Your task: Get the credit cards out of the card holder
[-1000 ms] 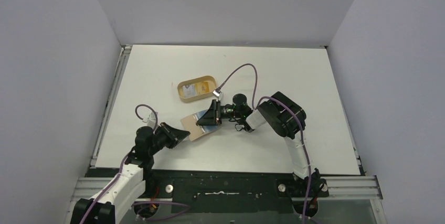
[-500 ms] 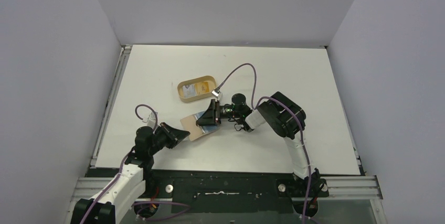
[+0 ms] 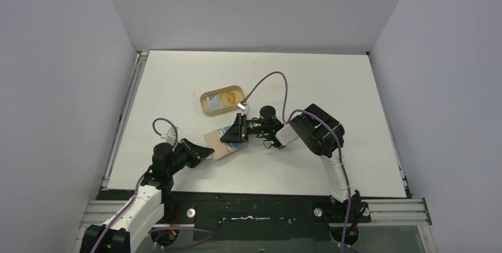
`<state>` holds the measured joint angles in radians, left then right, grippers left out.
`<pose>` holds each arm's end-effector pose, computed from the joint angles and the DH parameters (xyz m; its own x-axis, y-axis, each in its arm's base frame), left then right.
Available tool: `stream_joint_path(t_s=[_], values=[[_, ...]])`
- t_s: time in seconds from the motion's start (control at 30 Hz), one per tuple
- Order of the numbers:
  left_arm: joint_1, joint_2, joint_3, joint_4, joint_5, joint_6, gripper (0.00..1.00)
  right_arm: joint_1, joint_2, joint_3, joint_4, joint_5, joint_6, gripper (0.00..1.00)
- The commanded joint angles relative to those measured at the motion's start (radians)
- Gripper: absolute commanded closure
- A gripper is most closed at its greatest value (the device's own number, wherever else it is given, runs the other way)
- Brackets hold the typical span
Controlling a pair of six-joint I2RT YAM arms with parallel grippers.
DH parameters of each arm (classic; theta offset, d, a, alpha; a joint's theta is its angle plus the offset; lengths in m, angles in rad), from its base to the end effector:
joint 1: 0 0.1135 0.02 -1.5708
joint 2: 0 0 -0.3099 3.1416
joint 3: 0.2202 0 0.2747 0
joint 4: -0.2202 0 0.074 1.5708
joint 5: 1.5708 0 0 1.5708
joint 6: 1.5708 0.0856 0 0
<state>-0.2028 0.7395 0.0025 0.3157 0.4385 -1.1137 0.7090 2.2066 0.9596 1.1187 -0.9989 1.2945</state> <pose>0.1574 -0.0695 0.1247 -0.6810 -0.6894 -0.2470 -0.1115 0.4309 -0.8955 0.3065 0.3577 0.1124 -0.9745 -0.1499 -0.1670 -0.1754 0.0441 0.9835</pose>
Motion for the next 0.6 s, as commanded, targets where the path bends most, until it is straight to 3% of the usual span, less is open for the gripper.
stream_joint_path(t_s=[0.0,0.13,0.33,0.57], values=[[0.005,-0.008,-0.029,0.016,0.025,0.024,1.00,0.015,-0.016,0.032,0.070,-0.012,-0.014,0.81],[0.006,-0.009,-0.029,0.011,0.026,0.025,1.00,0.014,-0.017,0.029,0.073,-0.012,-0.013,0.85],[0.010,-0.010,-0.029,0.009,0.029,0.026,1.00,0.003,-0.016,0.021,0.099,-0.016,0.006,1.00],[0.013,-0.021,-0.029,-0.003,0.028,0.026,1.00,-0.047,-0.028,-0.018,0.158,-0.040,0.036,1.00]])
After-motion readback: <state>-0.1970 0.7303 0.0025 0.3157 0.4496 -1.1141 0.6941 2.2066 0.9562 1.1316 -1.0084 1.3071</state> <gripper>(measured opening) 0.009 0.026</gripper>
